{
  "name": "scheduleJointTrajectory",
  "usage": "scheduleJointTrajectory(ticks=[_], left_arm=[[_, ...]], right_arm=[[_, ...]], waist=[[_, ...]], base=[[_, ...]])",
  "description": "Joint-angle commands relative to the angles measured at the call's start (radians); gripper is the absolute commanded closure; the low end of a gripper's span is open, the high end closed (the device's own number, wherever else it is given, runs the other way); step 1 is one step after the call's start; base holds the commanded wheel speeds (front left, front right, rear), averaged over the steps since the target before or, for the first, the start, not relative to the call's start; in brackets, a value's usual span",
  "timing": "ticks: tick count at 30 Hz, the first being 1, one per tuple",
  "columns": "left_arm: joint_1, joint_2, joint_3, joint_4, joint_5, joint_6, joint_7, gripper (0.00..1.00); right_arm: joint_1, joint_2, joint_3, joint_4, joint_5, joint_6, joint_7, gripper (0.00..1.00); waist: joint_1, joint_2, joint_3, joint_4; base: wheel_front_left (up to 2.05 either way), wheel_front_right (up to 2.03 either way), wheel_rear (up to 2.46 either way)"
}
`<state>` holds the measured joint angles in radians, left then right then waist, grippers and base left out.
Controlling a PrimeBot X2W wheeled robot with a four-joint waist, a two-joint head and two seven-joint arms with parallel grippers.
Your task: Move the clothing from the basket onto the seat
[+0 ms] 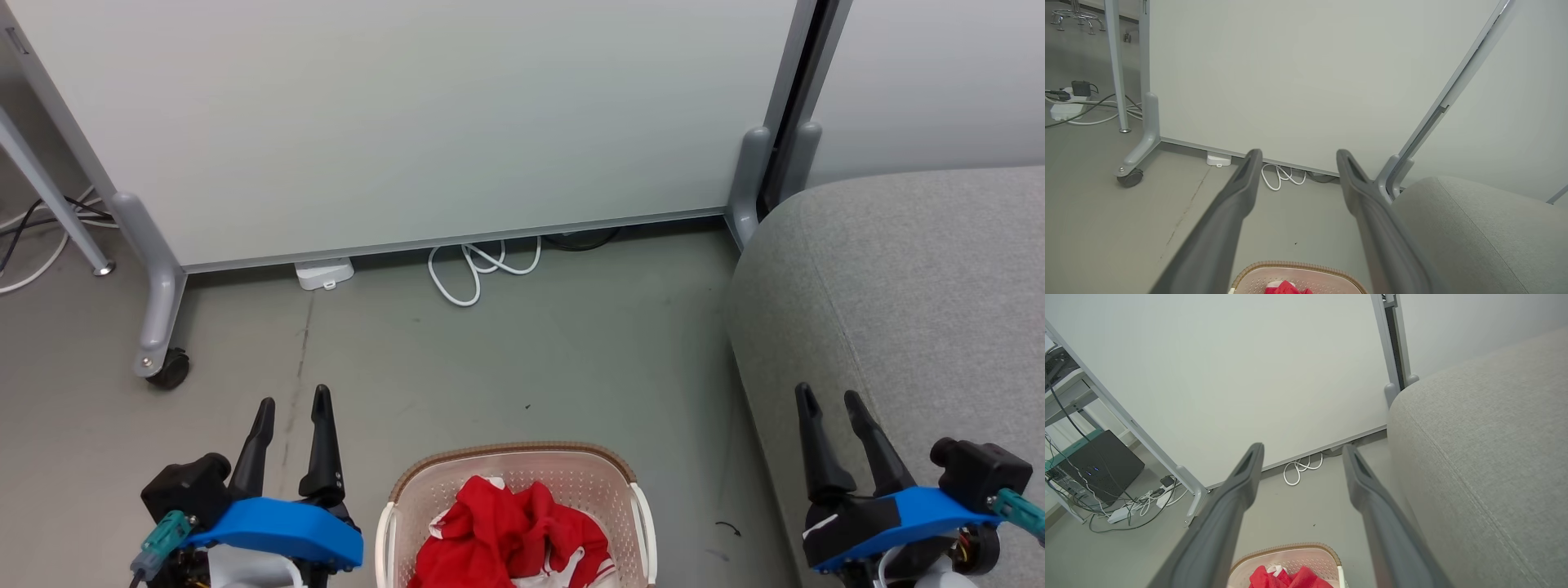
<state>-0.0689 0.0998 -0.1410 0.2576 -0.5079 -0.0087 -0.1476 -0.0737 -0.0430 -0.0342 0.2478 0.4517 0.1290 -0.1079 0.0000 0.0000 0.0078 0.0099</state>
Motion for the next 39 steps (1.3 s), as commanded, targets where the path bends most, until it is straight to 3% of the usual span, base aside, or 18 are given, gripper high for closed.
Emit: scheduleJointTrajectory(ticks=[1, 13, 39], left_arm=[[-0.024, 0.01, -0.007, -0.007, 0.035, 0.004, -0.011, 0.0], [-0.02, 0.007, -0.017, -0.002, 0.128, 0.019, -0.041, 0.0], [-0.017, -0.017, -0.008, 0.045, 0.258, -0.006, -0.093, 0.0]], right_arm=[[-0.017, -0.007, 0.005, -0.009, -0.039, 0.002, -0.008, 0.0], [-0.014, -0.008, 0.005, -0.013, -0.159, 0.002, -0.012, 0.0], [-0.014, -0.009, 0.011, -0.001, -0.347, 0.003, -0.062, 0.0]], waist=[[0.0, 0.0, -0.001, 0.0], [0.0, 0.0, 0.001, 0.001], [0.0, 0.0, -0.002, 0.007]], base=[[0.0, 0.0, 0.0], [0.0, 0.0, 0.0], [0.0, 0.0, 0.0]])
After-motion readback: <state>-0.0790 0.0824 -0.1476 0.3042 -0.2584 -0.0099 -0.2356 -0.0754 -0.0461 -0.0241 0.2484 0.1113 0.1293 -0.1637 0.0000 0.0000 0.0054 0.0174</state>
